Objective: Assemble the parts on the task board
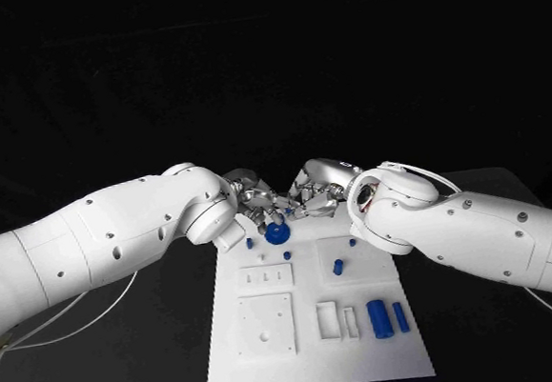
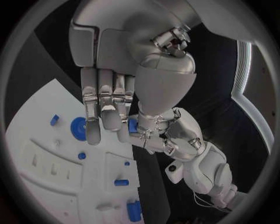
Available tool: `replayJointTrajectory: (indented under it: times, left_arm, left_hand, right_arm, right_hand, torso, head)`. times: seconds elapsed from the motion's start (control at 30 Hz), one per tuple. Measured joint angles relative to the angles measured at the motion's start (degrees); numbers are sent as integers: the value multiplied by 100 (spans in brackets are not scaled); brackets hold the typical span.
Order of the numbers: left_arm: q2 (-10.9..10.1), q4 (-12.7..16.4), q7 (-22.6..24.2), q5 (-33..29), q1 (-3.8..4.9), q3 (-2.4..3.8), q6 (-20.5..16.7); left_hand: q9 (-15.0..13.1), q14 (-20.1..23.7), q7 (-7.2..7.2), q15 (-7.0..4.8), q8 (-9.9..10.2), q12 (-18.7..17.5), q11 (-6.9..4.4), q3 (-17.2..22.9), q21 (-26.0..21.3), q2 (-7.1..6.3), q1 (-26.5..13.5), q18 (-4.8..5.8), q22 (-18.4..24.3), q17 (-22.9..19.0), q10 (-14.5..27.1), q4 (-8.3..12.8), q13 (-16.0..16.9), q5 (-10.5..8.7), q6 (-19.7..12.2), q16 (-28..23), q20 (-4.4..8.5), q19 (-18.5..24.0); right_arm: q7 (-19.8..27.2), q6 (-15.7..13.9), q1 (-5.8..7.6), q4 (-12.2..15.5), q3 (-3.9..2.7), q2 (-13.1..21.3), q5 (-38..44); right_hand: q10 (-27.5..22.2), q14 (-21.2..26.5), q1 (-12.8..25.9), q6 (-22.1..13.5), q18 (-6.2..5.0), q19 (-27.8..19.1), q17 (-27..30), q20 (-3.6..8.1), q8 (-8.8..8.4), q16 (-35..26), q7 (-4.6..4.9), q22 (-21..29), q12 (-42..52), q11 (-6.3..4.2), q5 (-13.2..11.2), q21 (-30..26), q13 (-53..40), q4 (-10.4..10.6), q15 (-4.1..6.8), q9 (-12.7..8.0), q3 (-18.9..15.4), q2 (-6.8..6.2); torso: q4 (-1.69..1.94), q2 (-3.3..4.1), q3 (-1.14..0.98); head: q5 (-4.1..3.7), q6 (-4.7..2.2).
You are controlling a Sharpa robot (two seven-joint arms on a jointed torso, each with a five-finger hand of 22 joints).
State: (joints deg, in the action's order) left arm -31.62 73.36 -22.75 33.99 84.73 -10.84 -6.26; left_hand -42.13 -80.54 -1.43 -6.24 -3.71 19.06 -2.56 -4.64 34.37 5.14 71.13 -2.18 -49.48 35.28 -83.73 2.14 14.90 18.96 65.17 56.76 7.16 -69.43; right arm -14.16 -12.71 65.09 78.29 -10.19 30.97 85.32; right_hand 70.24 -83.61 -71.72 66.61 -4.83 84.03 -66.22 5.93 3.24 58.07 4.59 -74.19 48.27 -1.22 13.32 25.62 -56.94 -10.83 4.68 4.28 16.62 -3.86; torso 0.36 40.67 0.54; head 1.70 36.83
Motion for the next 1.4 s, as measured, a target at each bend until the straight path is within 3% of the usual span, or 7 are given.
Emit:
replayJointTrajectory:
  times: [0.1, 0.2, 0.47, 0.6, 0.9, 1.13, 1.4]
  left_arm:
    - [13, -10, 3, -3, -2, 1, 3]
    - [32, -23, 6, -6, -6, 3, 8]
    - [39, -45, 12, -6, -18, 3, 20]
    - [37, -50, 22, -13, -20, 2, 34]
    - [27, -65, 25, -115, -25, -3, 48]
    - [11, -59, 25, -231, -28, -7, 56]
    - [-56, -43, 21, -306, -31, -16, 64]
  left_hand:
    - [58, 0, 1, 0, 11, -33, 0, 94, 0, 61, 61, 0, -32, 0, 0, 142, -29, 252, -39, 0, 0, 0]
    - [111, 0, -7, 0, 27, -79, 0, 436, -23, 110, 110, 0, -83, 0, -1, 280, -71, -51, -87, 0, 0, 0]
    - [-117, 0, -6, 0, 10, -82, 0, 1332, -112, -113, -224, 0, -254, 32, -1, 346, -119, -84, -88, 0, 17, -17]
    - [-149, 0, -47, 0, -43, -82, -31, 1525, -123, -112, -314, 0, -317, 86, -31, 333, -118, -105, -47, 83, 41, -41]
    - [-405, -41, -98, -40, -80, 139, -79, 1811, -145, -234, -564, 0, -470, 290, -25, 342, 15, 223, 4, 336, 82, -123]
    - [-907, -86, -174, -83, -76, 418, -121, 1920, -165, -319, -771, 0, -588, 770, -27, 441, 88, 676, 80, 650, 82, -164]
    - [-1153, -147, -209, -103, -5, 593, -126, 1995, -210, -326, -834, 0, -697, 1086, -38, 649, 54, 514, 115, 762, 85, -166]
  right_arm:
    - [-4, 1, -2, -5, 1, -3, 8]
    - [-14, 1, -5, -8, 3, -5, 14]
    - [-21, 12, -9, -9, 4, -7, 18]
    - [-14, 26, -9, -29, 4, -16, 18]
    - [21, 31, -11, -93, 4, -31, 3]
    - [68, -53, -13, -129, 4, 17, -66]
    - [215, -188, -28, -114, -1, 285, -284]
  right_hand:
    - [0, 0, 0, 0, 0, 0, 0, 0, 2, 0, 0, 0, 0, 1, 0, 0, -3, 0, 0, 0, -1, 0]
    - [-1, 0, 0, -1, 0, 0, 0, 0, 19, 0, 1, 0, 0, 2, -1, 0, -5, -1, 0, -1, -1, -1]
    - [-1, 0, 0, -1, -1, 0, -3, 0, 29, 0, 1, 0, 0, 2, -1, 0, -5, 16, 0, 6, 16, -1]
    - [-1, 0, 0, -1, -1, 0, -3, 0, 31, 0, 1, 9, 0, 2, -1, 0, -5, 17, 0, 17, 16, -1]
    - [-40, 0, 63, -147, 0, 0, 58, 0, 53, -87, 22, 69, -148, 3, 23, -106, 100, 92, 0, -6, -58, -64]
    - [-238, 188, 5, -1161, 0, -10, 564, -75, 53, -849, 221, 503, -485, 155, -22, -1168, 426, 326, -101, -56, -416, -281]
    - [-390, 305, -356, -2073, 1, 0, 918, -123, 23, -1331, 308, 960, -467, 204, 185, -1634, 846, 856, -159, -100, -728, -520]
  torso:
    - [0, 0, 0]
    - [-2, 0, 0]
    - [-3, 0, 1]
    - [-3, 0, 1]
    - [-3, 0, -1]
    - [-4, -2, -5]
    - [-7, -4, -9]
  head:
    - [12, 3]
    - [12, 7]
    - [2, 10]
    - [-4, 15]
    - [-10, 20]
    - [-15, 25]
    - [-6, 18]
